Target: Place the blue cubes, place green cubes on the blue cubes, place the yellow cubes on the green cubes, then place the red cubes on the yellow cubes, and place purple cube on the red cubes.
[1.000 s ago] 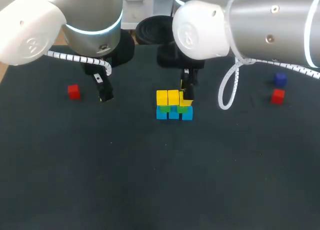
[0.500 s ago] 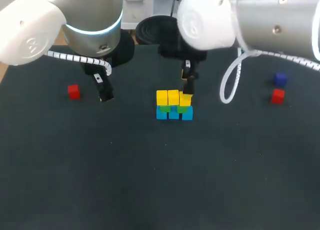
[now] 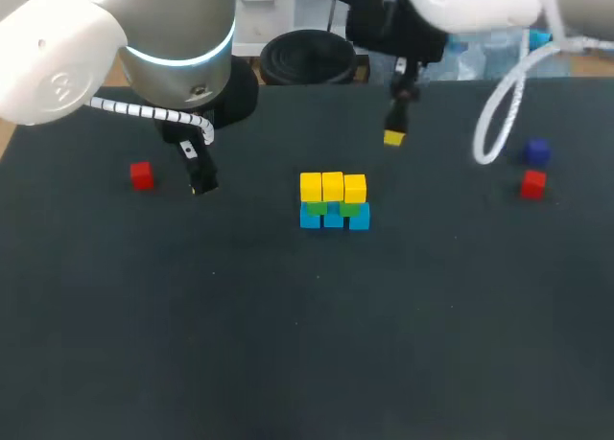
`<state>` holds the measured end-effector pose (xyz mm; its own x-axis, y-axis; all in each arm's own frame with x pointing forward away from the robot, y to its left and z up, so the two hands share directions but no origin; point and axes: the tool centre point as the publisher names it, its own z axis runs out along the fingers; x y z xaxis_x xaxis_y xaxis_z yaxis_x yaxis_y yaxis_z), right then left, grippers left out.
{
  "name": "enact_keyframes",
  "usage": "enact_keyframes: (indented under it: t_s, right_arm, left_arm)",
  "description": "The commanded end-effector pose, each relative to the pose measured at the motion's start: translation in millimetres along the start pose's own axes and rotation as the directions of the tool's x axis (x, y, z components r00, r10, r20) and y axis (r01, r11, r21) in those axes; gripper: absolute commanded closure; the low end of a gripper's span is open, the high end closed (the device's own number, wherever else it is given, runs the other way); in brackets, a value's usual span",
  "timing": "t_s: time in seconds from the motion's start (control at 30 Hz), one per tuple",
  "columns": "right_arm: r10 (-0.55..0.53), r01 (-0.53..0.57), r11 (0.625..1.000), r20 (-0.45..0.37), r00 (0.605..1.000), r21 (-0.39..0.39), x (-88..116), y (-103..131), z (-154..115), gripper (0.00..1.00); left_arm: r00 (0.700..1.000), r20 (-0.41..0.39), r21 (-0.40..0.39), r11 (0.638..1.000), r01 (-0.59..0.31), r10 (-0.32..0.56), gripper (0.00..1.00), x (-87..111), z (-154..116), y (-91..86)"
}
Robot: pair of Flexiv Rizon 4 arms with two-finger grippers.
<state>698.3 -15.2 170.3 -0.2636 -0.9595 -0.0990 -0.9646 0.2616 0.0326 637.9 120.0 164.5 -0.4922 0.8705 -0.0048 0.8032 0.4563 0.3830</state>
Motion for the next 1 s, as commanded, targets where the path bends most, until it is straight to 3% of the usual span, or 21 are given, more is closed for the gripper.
enact_keyframes:
  t_s: [0.03, 0.33, 0.6, 0.73, 1.0]
  right_arm:
    - [0.031, -0.042, 0.986, 0.068, 0.997, 0.162, 33.4, 14.7, -13.1, 0.0]
    - [0.188, -0.209, 0.947, 0.107, 0.976, 0.245, 98.1, 1.4, -10.9, 0.0]
    - [0.324, -0.34, 0.883, 0.104, 0.94, 0.322, 158.2, -12.6, 9.5, 0.0]
    - [0.374, -0.399, 0.863, 0.14, 0.917, 0.311, 182.7, -18.0, 21.7, 0.0]
    - [0.443, -0.453, 0.848, 0.103, 0.891, 0.275, 217.1, -29.5, 54.8, 0.0]
  left_arm:
    - [1.0, 0.0, 0.001, 1.0, -0.002, 0.002, 0.0, 0.2, -0.1, 0.7]
    - [1.0, 0.0, 0.001, 1.0, -0.002, 0.002, 0.0, 0.2, -0.1, 0.7]
    - [1.0, 0.0, 0.001, 1.0, -0.002, 0.002, 0.0, 0.2, -0.1, 0.7]
    - [1.0, 0.0, 0.001, 1.0, -0.002, 0.002, 0.0, 0.2, -0.1, 0.7]
    - [1.0, 0.0, 0.001, 1.0, -0.002, 0.002, 0.0, 0.2, -0.1, 0.7]
